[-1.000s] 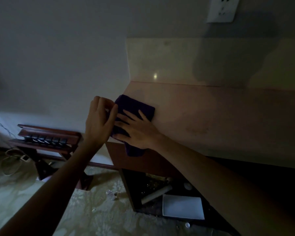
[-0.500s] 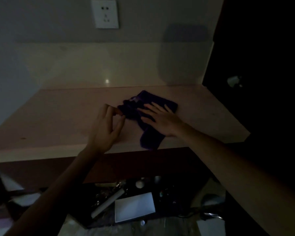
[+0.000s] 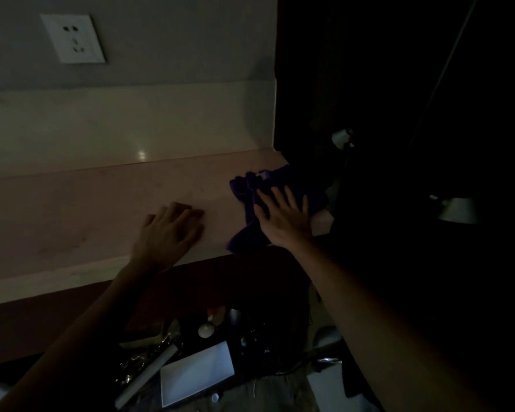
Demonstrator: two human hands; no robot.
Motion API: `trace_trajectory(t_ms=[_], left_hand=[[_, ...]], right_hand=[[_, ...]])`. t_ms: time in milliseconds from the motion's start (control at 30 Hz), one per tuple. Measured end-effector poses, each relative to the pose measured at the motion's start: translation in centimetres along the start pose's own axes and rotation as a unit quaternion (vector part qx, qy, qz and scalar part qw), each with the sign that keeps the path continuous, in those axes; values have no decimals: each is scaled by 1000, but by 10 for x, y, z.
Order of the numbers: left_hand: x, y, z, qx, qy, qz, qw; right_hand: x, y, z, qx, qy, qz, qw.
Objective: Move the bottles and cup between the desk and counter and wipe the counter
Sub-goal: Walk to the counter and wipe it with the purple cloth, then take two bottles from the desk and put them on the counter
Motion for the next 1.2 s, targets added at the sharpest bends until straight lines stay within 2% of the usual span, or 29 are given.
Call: trace_trajectory(t_ms=[167, 333, 400, 467, 533, 600, 633, 667, 733, 833, 900, 967, 1033, 1100, 1200], left_hand=[[-1, 2, -1, -3, 24, 6, 1000], [2, 5, 2, 3, 49, 15, 999], [1, 6, 2, -37, 69, 36, 996], [-1, 8, 5, -130, 77, 75, 986], [-14, 11, 18, -228, 47, 123, 965], [-47, 11, 37, -305, -29, 155, 939], [-72, 13, 46, -332, -80, 177, 923], [-102, 14, 53, -352, -127, 211, 903], [-178, 22, 53, -386, -152, 312, 855], [-326, 43, 21, -384, -61, 491, 780], [-426, 43, 6, -347, 6, 592, 728], [-533, 28, 15, -334, 38, 703, 627], [-634, 2, 31, -305, 45, 795, 522], [-718, -35, 49, -289, 28, 864, 412], [-801, -88, 77, -261, -41, 924, 276]], right_hand=[[-19, 11, 4, -8, -27, -48, 998], [-14, 14, 4, -11, -6, -50, 999], [-14, 11, 4, -5, -7, -27, 1000], [-24, 13, 8, 16, -72, 19, 997], [-57, 27, 12, 64, -188, 63, 978], [-105, 55, 11, 183, -287, 113, 933], [-129, 72, 6, 255, -289, 138, 912], [-152, 88, -4, 324, -249, 164, 898], [-201, 117, -41, 425, -102, 177, 882], [-283, 133, -127, 493, 149, 58, 855], [-343, 122, -183, 442, 278, -10, 853], [-411, 111, -231, 344, 415, -18, 842], [-467, 106, -258, 244, 545, -19, 802], [-503, 121, -274, 178, 607, 11, 775], [-532, 188, -288, 153, 637, 63, 753]])
Point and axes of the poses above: each hand's wrist, its own x-axis towards the middle knuckle, its own z-axis out of the back of the hand, y = z × x, the point moved 4 cm from there along x, towards the middle knuckle, and after that the axes turned 11 degrees about -y, right-handed, at the moved point
